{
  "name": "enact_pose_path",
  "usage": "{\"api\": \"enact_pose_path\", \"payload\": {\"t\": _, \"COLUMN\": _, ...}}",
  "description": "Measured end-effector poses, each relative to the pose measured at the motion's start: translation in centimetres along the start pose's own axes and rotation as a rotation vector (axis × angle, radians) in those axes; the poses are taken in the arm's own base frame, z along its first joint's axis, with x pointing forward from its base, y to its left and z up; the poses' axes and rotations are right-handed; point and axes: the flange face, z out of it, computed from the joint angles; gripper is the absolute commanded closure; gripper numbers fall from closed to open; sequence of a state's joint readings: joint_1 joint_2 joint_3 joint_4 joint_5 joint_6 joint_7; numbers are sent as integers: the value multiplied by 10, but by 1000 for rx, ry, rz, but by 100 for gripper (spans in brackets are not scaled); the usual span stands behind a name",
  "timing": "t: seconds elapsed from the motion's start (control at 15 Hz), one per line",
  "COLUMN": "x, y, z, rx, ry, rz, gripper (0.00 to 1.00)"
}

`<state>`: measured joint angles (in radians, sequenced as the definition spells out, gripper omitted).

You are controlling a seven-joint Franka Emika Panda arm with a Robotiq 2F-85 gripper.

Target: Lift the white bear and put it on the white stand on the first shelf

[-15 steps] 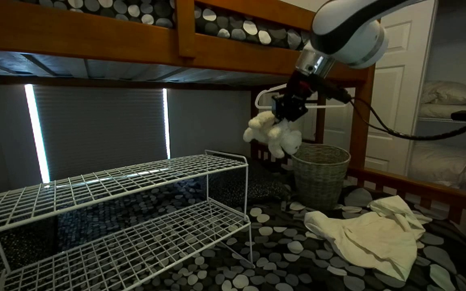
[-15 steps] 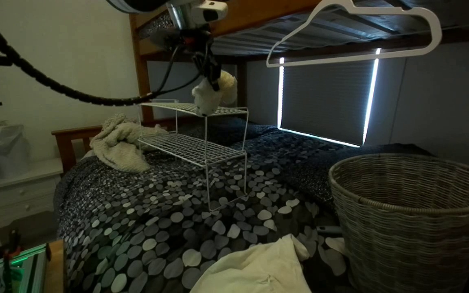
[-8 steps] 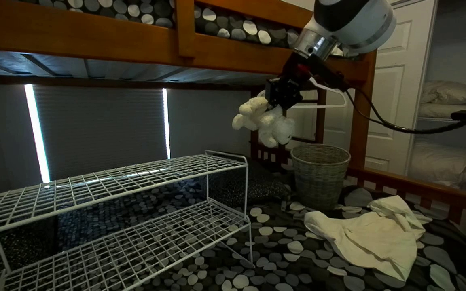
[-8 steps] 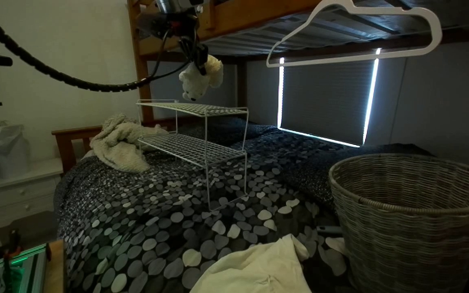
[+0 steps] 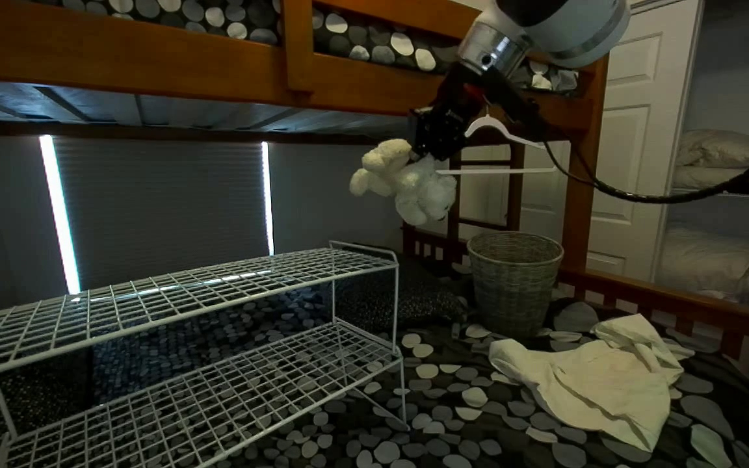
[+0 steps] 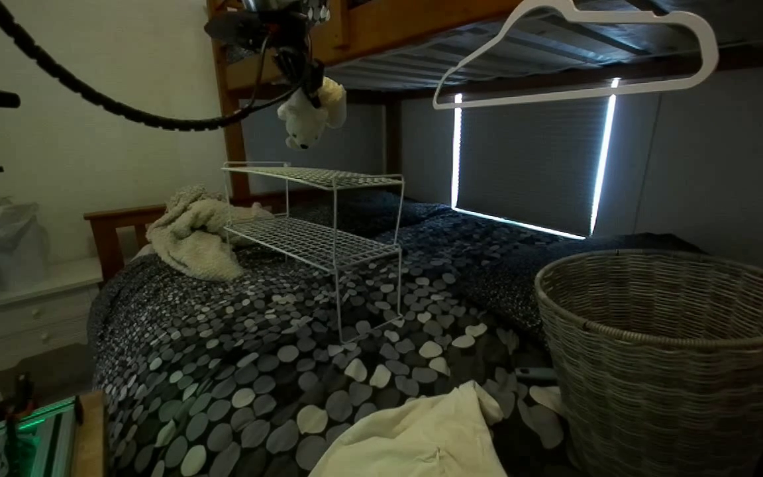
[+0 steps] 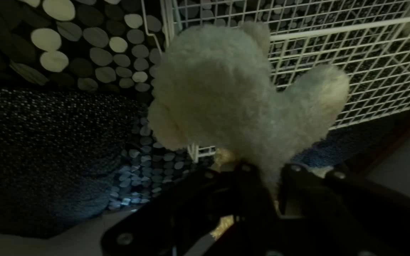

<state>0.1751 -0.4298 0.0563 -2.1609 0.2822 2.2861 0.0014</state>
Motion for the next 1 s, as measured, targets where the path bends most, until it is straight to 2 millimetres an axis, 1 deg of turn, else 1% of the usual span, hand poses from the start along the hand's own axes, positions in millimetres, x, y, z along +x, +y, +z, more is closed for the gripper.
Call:
{"api": "enact_pose_path", "payload": {"t": 0.2, "x": 1, "y": -52, "z": -14, "rx": 3, "ry": 17, "rz": -144, "gripper": 97}}
{"api": "enact_pose_path", "payload": {"t": 0.33, "x": -2, "y": -75, "z": -19, "rx": -31, "ry": 11, "rz": -248, "gripper": 97}}
{"api": "enact_pose_path", "payload": {"t": 0.47, "x": -5, "y": -85, "z": -16, "rx": -85, "ry": 5, "rz": -345, "gripper": 97}}
{"api": "enact_pose_path", "payload": {"t": 0.73, "x": -15, "y": -100, "z": 0, "rx": -199, "ry": -16, "rz": -530, "gripper": 97}}
{"api": "enact_pose_path", "payload": {"t": 1.0, "x": -26, "y": -130, "z": 17, "rx": -307, "ry": 13, "rz": -722, "gripper": 97}}
